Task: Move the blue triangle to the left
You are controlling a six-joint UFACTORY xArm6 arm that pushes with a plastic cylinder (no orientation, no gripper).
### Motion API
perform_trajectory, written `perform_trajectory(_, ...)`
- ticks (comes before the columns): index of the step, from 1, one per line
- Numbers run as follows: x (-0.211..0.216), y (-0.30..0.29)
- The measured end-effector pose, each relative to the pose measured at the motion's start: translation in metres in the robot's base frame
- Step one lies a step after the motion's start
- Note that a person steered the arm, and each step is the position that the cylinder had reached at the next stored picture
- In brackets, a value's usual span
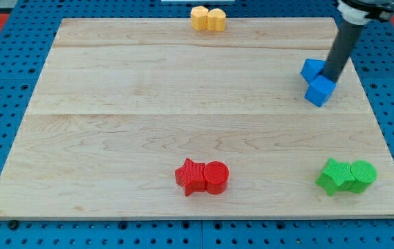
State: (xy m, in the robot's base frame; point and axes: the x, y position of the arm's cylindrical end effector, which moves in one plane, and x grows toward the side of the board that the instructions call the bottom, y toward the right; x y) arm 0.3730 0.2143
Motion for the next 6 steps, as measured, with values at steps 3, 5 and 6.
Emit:
perform_trajectory(3,-0.006,0.029)
perform_trajectory(5,-0.04,0.077)
perform_trajectory(6,-0.053,0.03)
